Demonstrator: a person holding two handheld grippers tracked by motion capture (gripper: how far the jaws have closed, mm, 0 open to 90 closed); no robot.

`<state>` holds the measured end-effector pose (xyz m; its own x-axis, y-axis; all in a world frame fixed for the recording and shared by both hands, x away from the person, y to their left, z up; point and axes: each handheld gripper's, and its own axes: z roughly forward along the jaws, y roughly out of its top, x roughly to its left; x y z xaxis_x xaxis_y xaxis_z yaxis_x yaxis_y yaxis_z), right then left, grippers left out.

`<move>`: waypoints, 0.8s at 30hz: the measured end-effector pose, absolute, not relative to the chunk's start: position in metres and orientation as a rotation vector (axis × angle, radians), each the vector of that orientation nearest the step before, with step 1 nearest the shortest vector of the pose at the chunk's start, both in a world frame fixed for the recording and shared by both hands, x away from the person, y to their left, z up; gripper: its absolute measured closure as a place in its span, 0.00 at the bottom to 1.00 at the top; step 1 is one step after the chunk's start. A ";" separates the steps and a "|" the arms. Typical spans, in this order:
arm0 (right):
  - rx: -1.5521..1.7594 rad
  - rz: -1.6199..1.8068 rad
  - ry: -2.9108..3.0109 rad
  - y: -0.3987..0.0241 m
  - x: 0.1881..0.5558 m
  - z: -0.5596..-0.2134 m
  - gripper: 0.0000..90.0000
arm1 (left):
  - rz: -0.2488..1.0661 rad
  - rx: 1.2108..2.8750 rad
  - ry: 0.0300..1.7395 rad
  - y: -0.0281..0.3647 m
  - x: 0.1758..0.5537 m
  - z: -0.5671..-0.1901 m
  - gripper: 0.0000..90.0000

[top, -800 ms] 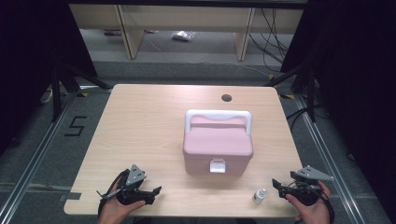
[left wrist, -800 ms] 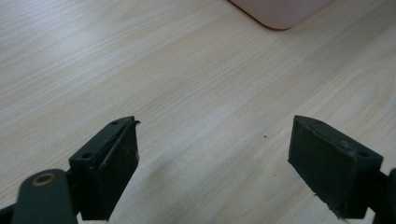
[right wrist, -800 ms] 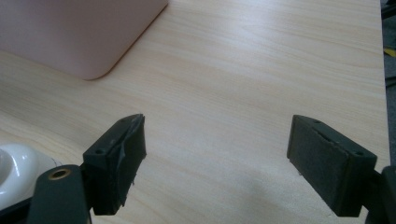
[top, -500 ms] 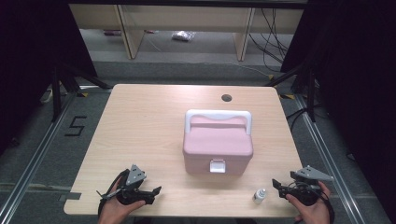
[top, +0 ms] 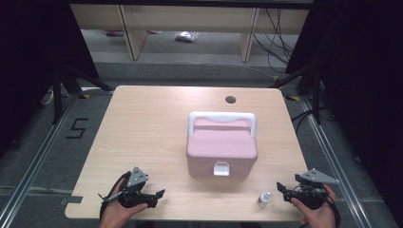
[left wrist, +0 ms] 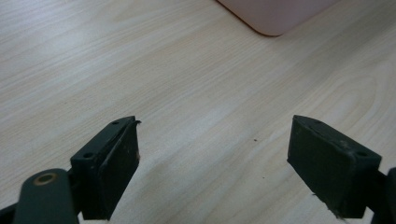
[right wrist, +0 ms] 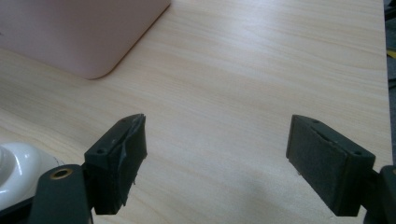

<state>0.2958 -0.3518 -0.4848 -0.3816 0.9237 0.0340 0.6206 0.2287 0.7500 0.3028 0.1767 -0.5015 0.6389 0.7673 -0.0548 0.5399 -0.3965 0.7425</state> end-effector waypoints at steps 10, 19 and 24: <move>1.426 0.967 2.098 -0.351 0.296 -0.485 0.24 | 0.362 2.089 1.005 0.175 0.304 -0.496 0.18; 1.422 0.961 2.106 -0.351 0.297 -0.486 0.24 | 0.325 2.082 0.973 0.168 0.309 -0.482 0.17; 1.432 0.962 2.106 -0.351 0.296 -0.486 0.24 | 0.314 2.106 0.943 0.165 0.314 -0.472 0.17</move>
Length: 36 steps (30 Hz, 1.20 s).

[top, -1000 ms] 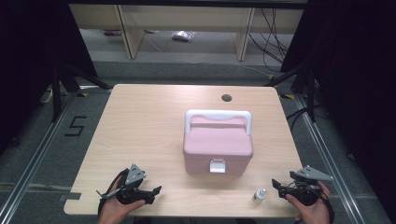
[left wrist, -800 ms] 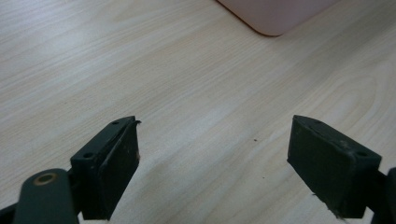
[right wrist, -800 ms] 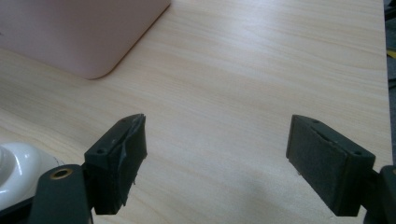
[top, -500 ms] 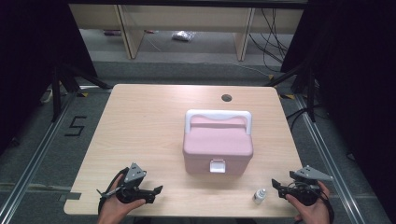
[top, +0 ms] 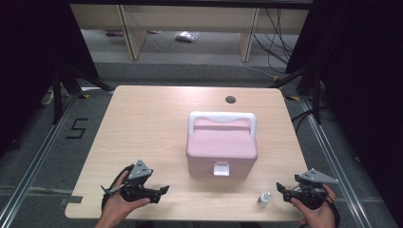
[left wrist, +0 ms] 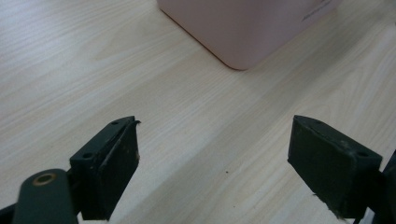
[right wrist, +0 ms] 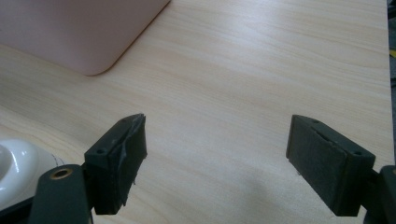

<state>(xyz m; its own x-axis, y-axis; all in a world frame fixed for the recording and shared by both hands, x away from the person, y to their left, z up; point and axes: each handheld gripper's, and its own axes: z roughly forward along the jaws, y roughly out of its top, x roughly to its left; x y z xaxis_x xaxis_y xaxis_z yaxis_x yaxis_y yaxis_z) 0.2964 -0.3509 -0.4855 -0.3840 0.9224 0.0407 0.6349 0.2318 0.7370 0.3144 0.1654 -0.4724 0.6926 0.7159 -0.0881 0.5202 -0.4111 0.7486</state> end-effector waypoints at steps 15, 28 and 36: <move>1.430 0.966 2.116 -0.351 0.297 -0.487 0.24 | 0.311 2.132 0.907 0.162 0.334 -0.449 0.17; 1.418 0.954 2.116 -0.351 0.297 -0.486 0.24 | 0.317 2.127 0.876 0.155 0.344 -0.435 0.18; 1.457 0.971 2.112 -0.349 0.296 -0.487 0.24 | 0.316 2.120 0.867 0.150 0.349 -0.428 0.18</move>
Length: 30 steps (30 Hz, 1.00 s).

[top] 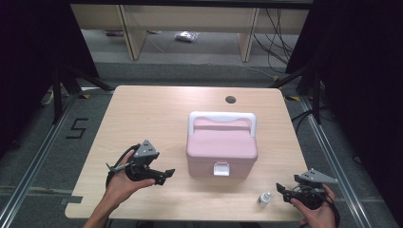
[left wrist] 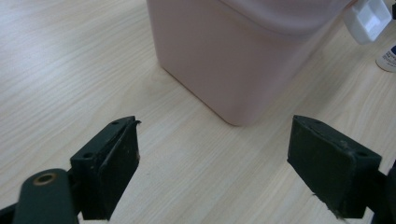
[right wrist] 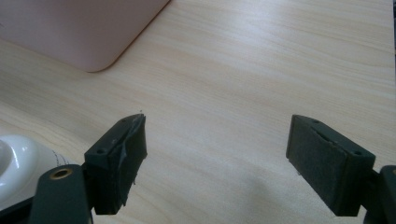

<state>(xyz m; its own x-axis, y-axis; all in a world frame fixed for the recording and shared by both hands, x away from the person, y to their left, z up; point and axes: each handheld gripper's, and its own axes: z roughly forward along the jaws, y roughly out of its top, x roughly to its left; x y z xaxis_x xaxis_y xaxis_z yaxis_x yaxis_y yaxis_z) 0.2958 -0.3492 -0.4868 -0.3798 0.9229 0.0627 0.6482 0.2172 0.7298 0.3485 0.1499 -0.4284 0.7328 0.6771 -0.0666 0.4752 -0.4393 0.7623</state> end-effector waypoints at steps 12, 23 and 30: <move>1.416 0.982 2.121 -0.352 0.299 -0.487 0.24 | 0.325 2.117 0.872 0.144 0.359 -0.426 0.18; 1.420 0.966 2.125 -0.352 0.301 -0.486 0.24 | 0.323 2.101 0.874 0.141 0.366 -0.419 0.19; 1.462 0.983 2.114 -0.349 0.300 -0.487 0.24 | 0.324 2.103 0.870 0.139 0.373 -0.416 0.20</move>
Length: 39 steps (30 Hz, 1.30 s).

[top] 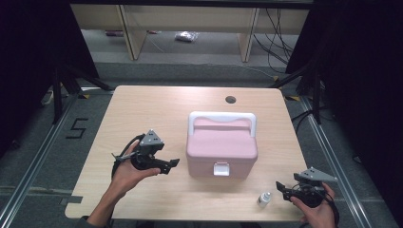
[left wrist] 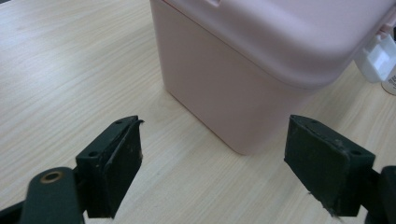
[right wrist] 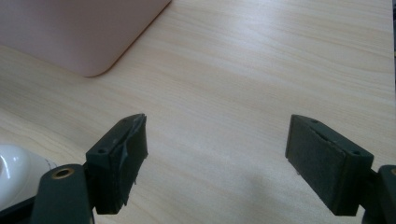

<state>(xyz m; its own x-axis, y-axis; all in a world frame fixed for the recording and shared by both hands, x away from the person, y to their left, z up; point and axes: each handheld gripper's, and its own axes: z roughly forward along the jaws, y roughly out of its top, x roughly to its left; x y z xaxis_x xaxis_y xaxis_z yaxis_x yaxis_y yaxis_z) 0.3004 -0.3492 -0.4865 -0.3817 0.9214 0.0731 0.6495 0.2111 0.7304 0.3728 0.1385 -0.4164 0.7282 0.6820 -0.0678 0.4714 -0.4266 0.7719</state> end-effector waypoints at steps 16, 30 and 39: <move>1.400 0.974 2.120 -0.349 0.318 -0.483 0.28 | 0.337 2.112 0.877 0.138 0.384 -0.415 0.21; 1.314 1.039 2.093 -0.338 0.349 -0.471 0.58 | 0.343 2.117 0.872 0.129 0.395 -0.415 0.24; 1.219 1.081 2.134 -0.328 0.362 -0.464 0.87 | 0.355 2.121 0.851 0.124 0.403 -0.421 0.45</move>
<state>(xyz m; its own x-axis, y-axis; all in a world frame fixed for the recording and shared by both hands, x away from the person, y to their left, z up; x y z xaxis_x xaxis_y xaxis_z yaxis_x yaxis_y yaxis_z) 0.3616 -0.3279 -0.4643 -0.5065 0.8622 -0.0034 0.5074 0.3012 0.8074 0.4029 0.1243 -0.4209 0.7336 0.6787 -0.0352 0.4523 -0.4490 0.7706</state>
